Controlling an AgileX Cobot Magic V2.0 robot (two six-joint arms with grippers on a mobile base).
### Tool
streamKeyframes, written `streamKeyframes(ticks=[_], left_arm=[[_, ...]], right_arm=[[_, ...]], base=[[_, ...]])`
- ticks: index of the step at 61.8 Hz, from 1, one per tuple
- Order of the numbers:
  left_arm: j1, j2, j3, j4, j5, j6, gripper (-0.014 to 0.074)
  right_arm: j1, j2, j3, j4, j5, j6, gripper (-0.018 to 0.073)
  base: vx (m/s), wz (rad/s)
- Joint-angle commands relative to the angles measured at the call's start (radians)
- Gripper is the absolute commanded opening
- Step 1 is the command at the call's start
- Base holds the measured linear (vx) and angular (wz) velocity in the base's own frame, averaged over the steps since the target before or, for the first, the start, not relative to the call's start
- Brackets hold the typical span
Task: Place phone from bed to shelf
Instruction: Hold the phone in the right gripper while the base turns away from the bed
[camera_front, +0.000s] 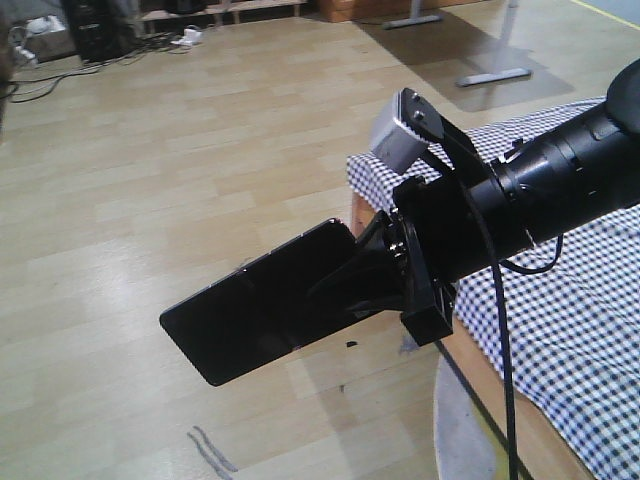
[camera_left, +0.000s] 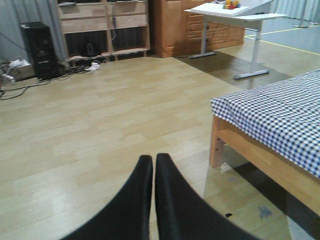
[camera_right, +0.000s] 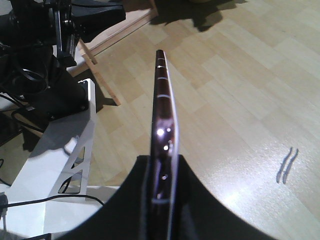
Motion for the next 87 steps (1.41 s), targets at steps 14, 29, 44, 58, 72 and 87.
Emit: streamKeyframes(ticks=[14,29,44,58,72,87], left_arm=[[0.001,-0.005,0.002,-0.01,-0.071,-0.004,0.0001],[0.001,-0.005,0.002,-0.01,-0.071,-0.004,0.0001],[0.001,-0.005,0.002,-0.01,-0.071,-0.004,0.0001],[0.001,-0.005,0.002,-0.01,-0.071,-0.004,0.0001],[0.001,-0.005,0.002,-0.01,-0.071,-0.004,0.0001],[0.001,-0.005,0.002,-0.01,-0.071,-0.004,0.0001]], right_arm=[[-0.002,-0.04,-0.025,0.08,0.069,-0.009,-0.0001],[-0.002,-0.04,-0.025,0.08,0.069,-0.009,-0.0001],[-0.002,-0.04,-0.025,0.08,0.069,-0.01,-0.0001],[-0.002,-0.04,-0.025,0.08,0.069,-0.01,-0.0001],[-0.002,-0.04,-0.025,0.08,0.069,-0.008,-0.0001],[-0.002,-0.04,-0.025,0.08,0.069,-0.008,-0.0001]], base=[[-0.09,0.34],[-0.07,0.33],[-0.06,0.27],[-0.02,0.12],[0.01,0.02],[0.03,0.06]])
